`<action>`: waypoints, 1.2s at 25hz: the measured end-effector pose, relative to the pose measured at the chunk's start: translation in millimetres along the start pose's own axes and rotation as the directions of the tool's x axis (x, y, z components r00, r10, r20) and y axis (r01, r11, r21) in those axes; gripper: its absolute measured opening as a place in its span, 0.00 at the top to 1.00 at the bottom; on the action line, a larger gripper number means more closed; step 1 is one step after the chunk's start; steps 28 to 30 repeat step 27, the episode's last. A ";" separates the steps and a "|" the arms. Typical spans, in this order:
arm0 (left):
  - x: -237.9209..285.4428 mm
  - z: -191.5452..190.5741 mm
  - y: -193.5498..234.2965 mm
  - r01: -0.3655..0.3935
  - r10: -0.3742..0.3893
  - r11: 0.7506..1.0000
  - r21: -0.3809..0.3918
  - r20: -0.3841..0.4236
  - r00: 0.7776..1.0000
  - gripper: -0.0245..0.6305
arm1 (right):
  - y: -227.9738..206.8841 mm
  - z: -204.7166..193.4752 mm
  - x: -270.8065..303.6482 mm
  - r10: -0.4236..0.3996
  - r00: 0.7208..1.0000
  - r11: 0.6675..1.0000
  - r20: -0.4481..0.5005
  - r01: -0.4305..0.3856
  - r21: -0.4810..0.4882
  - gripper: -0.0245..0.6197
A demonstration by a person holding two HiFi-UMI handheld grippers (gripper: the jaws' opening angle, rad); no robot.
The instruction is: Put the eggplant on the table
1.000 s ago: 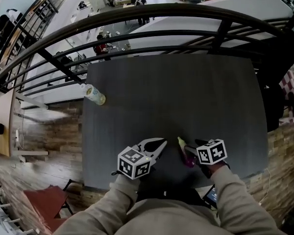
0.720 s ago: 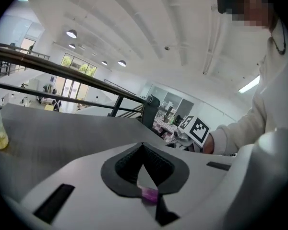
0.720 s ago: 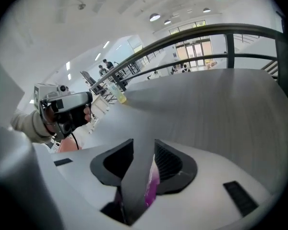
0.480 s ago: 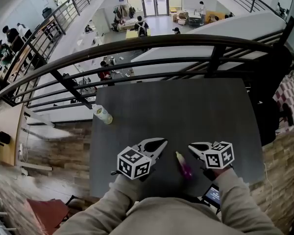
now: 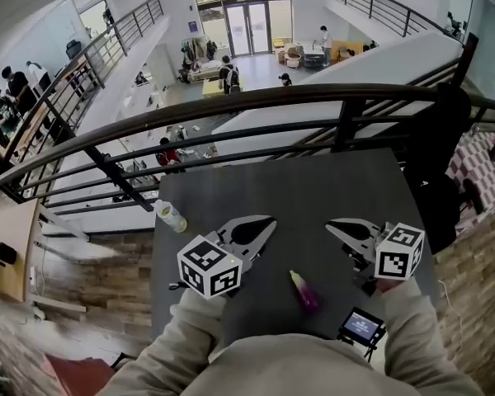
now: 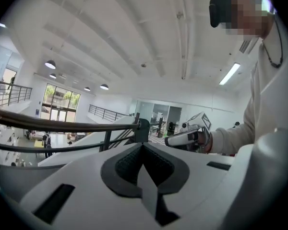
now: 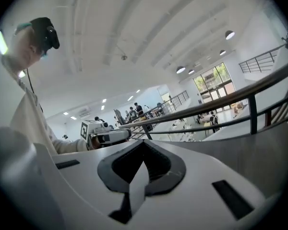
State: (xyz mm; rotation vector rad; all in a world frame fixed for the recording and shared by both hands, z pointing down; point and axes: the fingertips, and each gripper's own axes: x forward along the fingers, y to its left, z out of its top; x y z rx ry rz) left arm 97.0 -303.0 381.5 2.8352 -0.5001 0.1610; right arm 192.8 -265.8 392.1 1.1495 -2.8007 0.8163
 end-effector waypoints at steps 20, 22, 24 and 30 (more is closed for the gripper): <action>-11.5 55.3 -39.2 0.030 -0.041 0.992 0.123 0.084 0.996 0.95 | 73.4 53.8 -5.0 0.074 0.994 0.987 0.082 -0.061 -0.149 0.94; -14.8 55.2 -37.5 0.026 -0.037 0.992 0.122 0.086 0.996 0.95 | 73.9 54.6 -1.1 0.075 0.994 0.987 0.077 -0.063 -0.146 0.94; -16.6 57.1 -37.2 0.025 -0.036 0.992 0.121 0.087 0.996 0.95 | 75.2 57.2 1.7 0.074 0.994 0.987 0.074 -0.062 -0.146 0.94; -17.0 59.4 -37.2 0.028 -0.038 0.993 0.117 0.091 0.995 0.95 | 76.1 62.5 3.0 0.065 0.995 0.988 0.081 -0.053 -0.145 0.94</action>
